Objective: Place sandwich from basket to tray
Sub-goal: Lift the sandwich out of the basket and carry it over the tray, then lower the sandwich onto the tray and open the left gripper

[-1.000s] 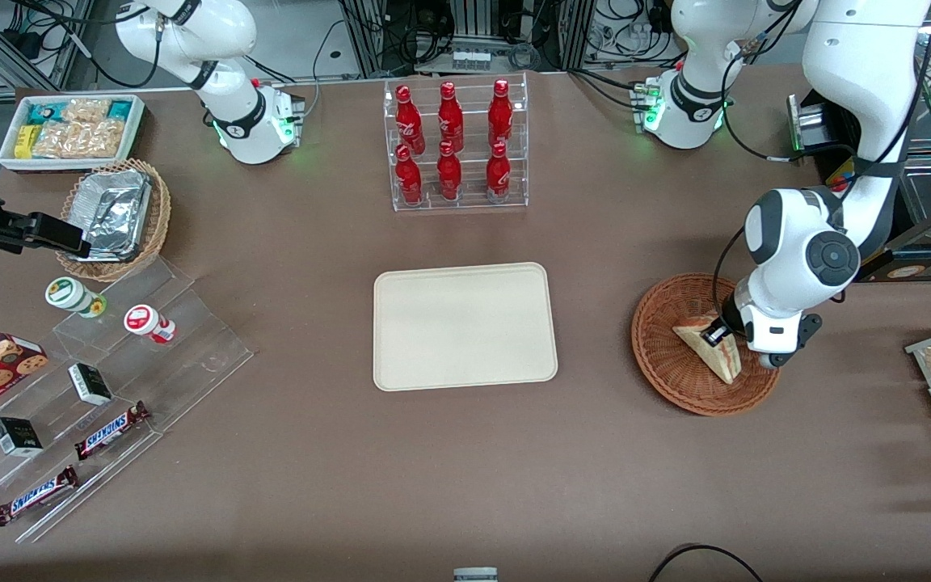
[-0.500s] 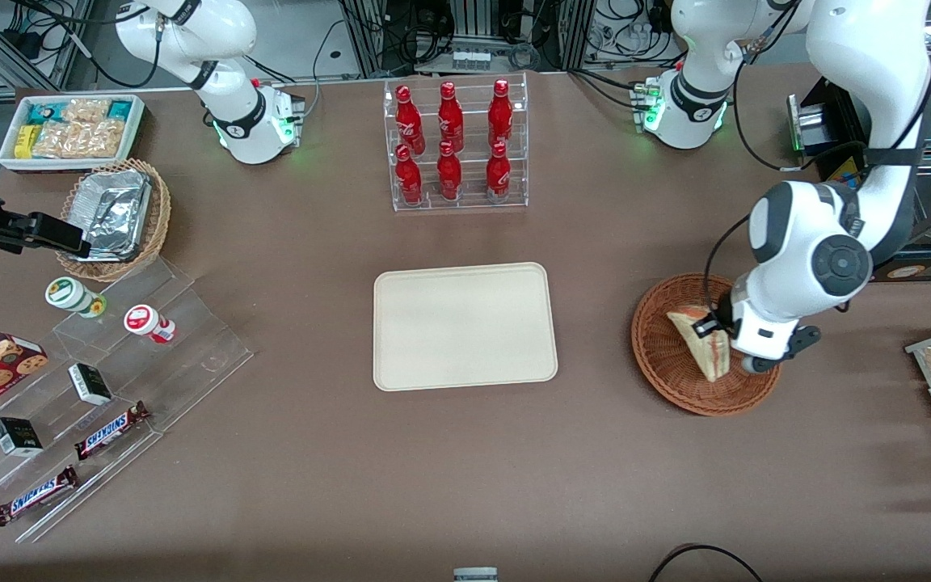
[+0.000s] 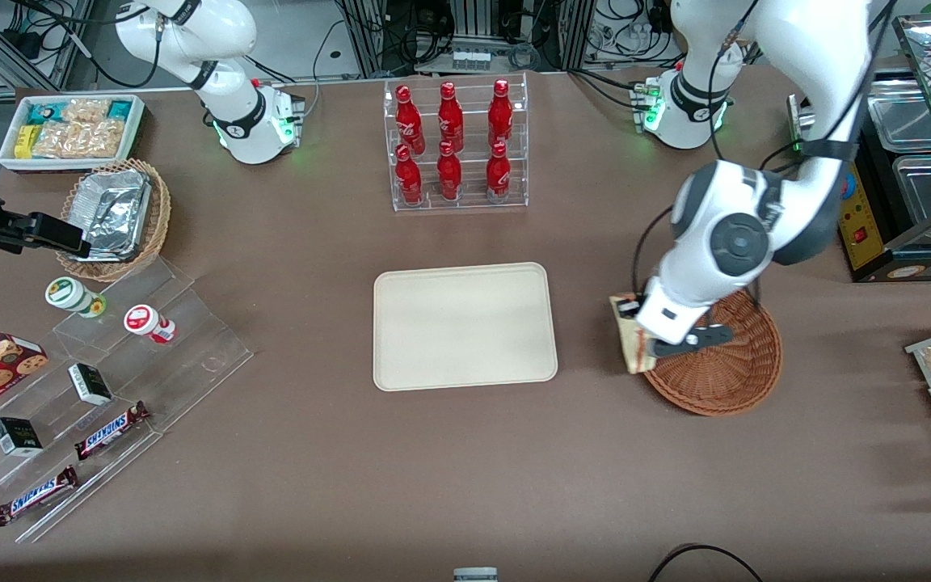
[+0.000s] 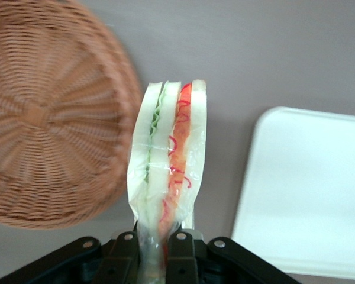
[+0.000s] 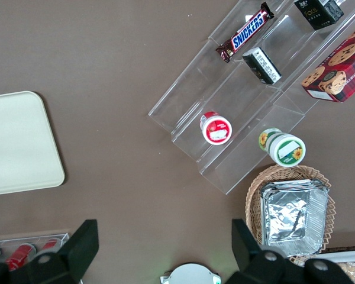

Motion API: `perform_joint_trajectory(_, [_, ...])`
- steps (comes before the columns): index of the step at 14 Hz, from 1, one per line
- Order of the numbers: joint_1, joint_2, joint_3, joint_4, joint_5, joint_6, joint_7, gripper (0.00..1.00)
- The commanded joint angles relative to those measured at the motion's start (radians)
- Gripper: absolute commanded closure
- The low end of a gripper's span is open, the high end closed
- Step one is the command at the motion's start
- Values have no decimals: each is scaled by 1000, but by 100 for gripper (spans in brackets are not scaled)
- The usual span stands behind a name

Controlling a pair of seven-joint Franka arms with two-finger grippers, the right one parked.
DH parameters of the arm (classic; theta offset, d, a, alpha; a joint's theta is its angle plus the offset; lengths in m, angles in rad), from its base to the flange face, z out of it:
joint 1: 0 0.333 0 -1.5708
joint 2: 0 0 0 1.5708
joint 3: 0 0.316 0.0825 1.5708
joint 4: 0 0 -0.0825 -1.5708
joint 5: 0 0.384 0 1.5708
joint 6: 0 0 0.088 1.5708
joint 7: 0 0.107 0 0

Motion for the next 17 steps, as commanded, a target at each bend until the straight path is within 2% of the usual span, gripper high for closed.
perform_joint_trajectory(1, [-88, 84, 8, 106, 5, -40, -2, 100])
perform_joint_trajectory(9, [-282, 262, 13, 301, 9, -50, -203, 100])
perform_joint_trajectory(13, [-363, 366, 13, 424, 58, -50, -340, 100])
perform_joint_trajectory(17, [-428, 458, 15, 531, 70, -50, -421, 100])
